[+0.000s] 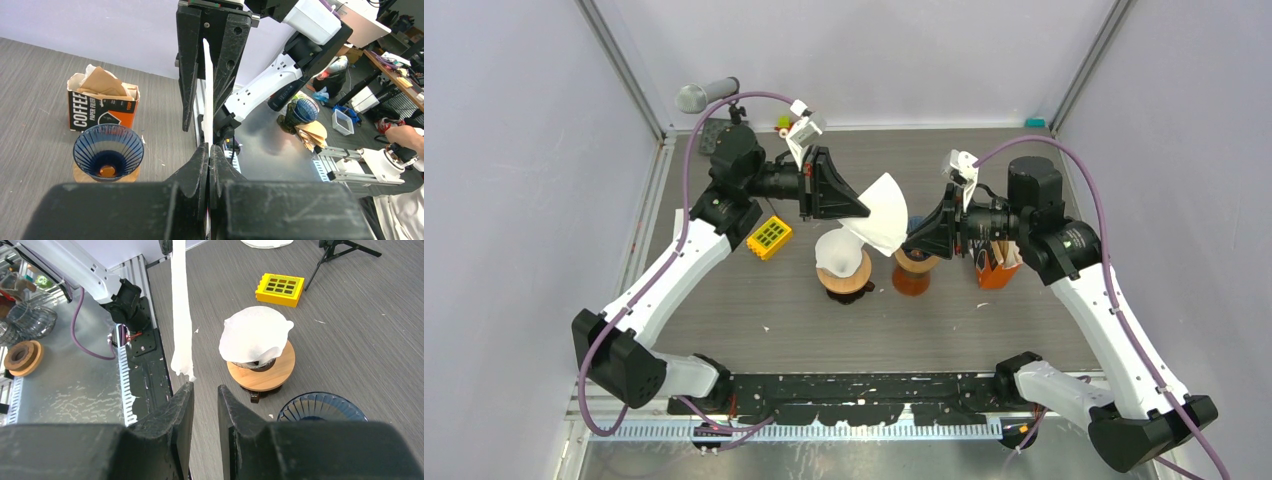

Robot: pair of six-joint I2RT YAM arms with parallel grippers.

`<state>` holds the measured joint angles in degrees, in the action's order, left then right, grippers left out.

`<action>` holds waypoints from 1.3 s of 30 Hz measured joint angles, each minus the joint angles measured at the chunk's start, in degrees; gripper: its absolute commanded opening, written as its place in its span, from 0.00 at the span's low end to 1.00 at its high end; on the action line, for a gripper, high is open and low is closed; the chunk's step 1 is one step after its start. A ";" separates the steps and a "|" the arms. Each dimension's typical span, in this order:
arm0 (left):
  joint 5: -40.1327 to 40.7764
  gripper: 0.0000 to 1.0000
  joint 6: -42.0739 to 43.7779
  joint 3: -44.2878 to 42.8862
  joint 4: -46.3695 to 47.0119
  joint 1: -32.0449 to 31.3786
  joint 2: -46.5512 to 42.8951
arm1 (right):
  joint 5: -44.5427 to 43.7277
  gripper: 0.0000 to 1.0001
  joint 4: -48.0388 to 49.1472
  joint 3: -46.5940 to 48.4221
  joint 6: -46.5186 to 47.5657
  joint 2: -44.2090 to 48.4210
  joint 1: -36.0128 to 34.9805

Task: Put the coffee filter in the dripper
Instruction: Place the coffee filter in the coffee dripper.

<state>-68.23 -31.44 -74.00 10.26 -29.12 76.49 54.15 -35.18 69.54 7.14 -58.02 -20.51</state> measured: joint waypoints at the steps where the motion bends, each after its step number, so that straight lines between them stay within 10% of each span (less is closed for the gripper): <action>1: 0.00 0.00 -0.02 0.00 0.07 0.00 0.00 | 0.04 0.29 0.00 0.00 -0.02 -0.02 0.00; 39: -0.37 0.00 -1.14 0.72 2.01 0.00 0.63 | 4.55 0.29 1.27 0.28 -2.71 -1.38 0.00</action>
<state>-68.60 -32.58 -73.28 12.27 -29.12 77.12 58.70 -33.91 69.82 4.43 -59.40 -20.51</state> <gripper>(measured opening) 0.007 0.288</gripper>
